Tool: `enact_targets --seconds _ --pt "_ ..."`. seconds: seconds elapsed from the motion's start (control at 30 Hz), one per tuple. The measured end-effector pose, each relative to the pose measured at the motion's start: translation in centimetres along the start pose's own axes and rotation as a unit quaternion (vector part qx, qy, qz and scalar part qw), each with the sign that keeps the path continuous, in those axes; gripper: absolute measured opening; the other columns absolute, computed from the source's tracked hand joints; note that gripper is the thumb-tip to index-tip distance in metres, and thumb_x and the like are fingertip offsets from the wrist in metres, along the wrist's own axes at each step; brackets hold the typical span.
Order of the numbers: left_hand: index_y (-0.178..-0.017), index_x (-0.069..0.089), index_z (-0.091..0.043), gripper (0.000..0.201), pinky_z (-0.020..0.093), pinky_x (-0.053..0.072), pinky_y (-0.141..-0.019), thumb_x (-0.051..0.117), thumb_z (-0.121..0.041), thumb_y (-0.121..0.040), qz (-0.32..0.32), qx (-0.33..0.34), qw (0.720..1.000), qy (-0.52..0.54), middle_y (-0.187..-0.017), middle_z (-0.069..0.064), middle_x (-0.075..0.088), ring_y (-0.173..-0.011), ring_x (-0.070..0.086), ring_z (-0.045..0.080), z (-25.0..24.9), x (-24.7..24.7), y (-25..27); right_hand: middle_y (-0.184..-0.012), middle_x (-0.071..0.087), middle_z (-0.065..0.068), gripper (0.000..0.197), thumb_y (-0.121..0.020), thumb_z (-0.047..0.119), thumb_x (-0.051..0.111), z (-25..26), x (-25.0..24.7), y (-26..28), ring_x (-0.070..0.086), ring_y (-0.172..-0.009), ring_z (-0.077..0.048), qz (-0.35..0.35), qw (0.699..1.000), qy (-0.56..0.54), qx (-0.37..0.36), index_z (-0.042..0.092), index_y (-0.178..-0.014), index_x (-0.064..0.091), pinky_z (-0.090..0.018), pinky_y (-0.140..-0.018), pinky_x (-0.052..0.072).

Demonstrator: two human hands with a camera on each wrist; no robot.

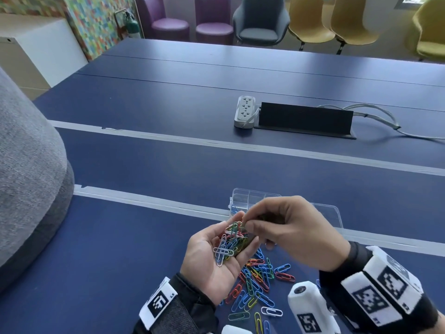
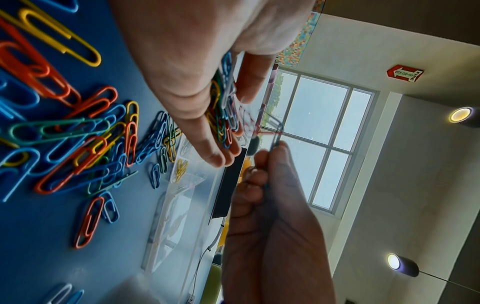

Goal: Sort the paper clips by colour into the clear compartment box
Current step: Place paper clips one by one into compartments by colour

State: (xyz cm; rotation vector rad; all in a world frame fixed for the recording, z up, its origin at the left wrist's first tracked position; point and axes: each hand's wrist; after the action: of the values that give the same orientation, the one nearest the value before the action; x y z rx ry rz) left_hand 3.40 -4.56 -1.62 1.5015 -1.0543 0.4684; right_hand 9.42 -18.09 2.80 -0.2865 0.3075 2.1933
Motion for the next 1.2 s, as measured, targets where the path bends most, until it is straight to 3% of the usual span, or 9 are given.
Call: enact_targets --seconds 0.13,0.33,0.53,0.63,0.77,0.93,1.0,1.07,1.2 --pt "-0.088 0.067 0.011 0.026 0.049 0.054 -0.077 0.056 -0.008 -0.074 -0.010 0.001 1.000 -0.018 -0.087 0.025 0.068 -0.071 0.069 0.035 0.0 0.0 0.1 -0.060 0.067 0.011 0.022 -0.082 -0.002 0.063 0.1 0.0 -0.2 0.058 -0.054 0.000 0.004 1.000 0.024 0.005 0.017 -0.081 0.074 -0.017 -0.056 0.047" --pt "-0.101 0.065 0.010 0.030 0.044 0.056 -0.076 0.053 -0.009 -0.082 0.002 -0.006 0.999 -0.045 -0.089 0.025 0.069 -0.074 0.070 0.033 -0.1 -0.2 0.4 -0.068 0.071 -0.008 0.018 -0.084 0.000 0.060 0.2 0.0 -0.5 0.059 -0.054 -0.008 -0.010 0.999 0.014 0.043 0.012 -0.082 0.074 -0.022 -0.054 0.049" --pt "-0.086 0.071 0.004 0.021 0.041 0.059 -0.074 0.060 -0.009 -0.075 0.013 -0.008 0.997 -0.081 -0.083 0.019 0.067 -0.073 0.068 0.029 0.3 -0.1 0.6 -0.051 0.062 0.013 0.012 -0.083 0.009 0.064 -0.2 -0.1 -1.0 0.053 -0.048 0.002 -0.056 0.996 0.056 0.032 0.017 -0.079 0.073 -0.020 -0.056 0.045" --pt "-0.081 0.071 0.002 0.017 0.041 0.059 -0.073 0.060 -0.008 -0.073 0.013 -0.007 0.996 -0.085 -0.082 0.018 0.067 -0.072 0.069 0.029 0.3 -0.1 0.5 -0.053 0.062 0.010 0.014 -0.084 0.008 0.062 0.2 -0.1 -1.0 0.055 -0.049 -0.003 -0.054 0.997 0.053 0.036 0.016 -0.079 0.072 -0.022 -0.055 0.047" --pt "-0.092 0.070 0.006 0.027 0.045 0.056 -0.079 0.056 -0.013 -0.078 0.017 -0.015 0.997 -0.073 -0.092 0.023 0.069 -0.081 0.070 0.035 0.1 -0.3 0.1 -0.061 0.055 -0.005 0.025 -0.086 -0.004 0.046 0.7 -0.2 -1.1 0.056 -0.047 -0.011 -0.032 0.982 -0.147 0.111 0.009 -0.070 0.061 -0.021 -0.046 0.047" --pt "-0.093 0.072 0.007 0.038 0.050 0.053 -0.080 0.050 -0.019 -0.077 0.038 -0.025 0.998 -0.032 -0.100 0.027 0.068 -0.084 0.070 0.039 0.1 -0.5 0.1 -0.059 0.040 -0.001 0.011 -0.076 0.018 0.046 1.5 -0.8 -1.1 0.036 -0.043 -0.011 0.027 0.906 -0.384 0.177 0.015 -0.065 0.048 -0.015 -0.033 0.027" --pt "-0.096 0.071 0.008 0.044 0.051 0.052 -0.083 0.047 -0.026 -0.082 0.045 -0.028 0.998 -0.026 -0.101 0.028 0.068 -0.088 0.068 0.041 0.1 -0.7 -0.1 -0.053 0.039 0.002 0.019 -0.084 0.019 0.057 1.6 -0.4 -1.2 0.031 -0.039 -0.008 0.021 0.947 -0.280 0.158 0.014 -0.066 0.051 -0.013 -0.033 0.021" --pt "-0.101 0.070 0.008 0.053 0.051 0.049 -0.090 0.041 -0.034 -0.089 0.050 -0.030 0.998 -0.028 -0.106 0.028 0.067 -0.093 0.067 0.040 0.1 -0.8 -0.3 -0.047 0.046 0.008 0.014 -0.083 0.021 0.064 1.5 0.3 -1.3 0.035 -0.035 -0.004 0.013 0.997 -0.026 0.078 0.015 -0.070 0.063 -0.014 -0.035 0.027" --pt "-0.092 0.072 0.007 0.059 0.048 0.053 -0.083 0.039 -0.042 -0.087 0.065 -0.034 0.997 -0.023 -0.095 0.023 0.068 -0.084 0.067 0.034 0.1 -0.8 -0.2 -0.062 0.062 0.009 0.012 -0.080 0.025 0.063 0.7 0.9 -1.8 0.054 -0.055 -0.004 0.067 0.943 0.324 -0.041 0.028 -0.089 0.070 -0.018 -0.059 0.047"
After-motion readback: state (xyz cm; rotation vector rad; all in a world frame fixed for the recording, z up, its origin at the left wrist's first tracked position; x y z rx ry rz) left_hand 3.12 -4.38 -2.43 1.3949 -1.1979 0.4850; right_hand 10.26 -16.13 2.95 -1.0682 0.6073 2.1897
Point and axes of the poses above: each hand's wrist, its own y-axis away from the middle knuckle, its own x-axis out of the palm, z = x × y
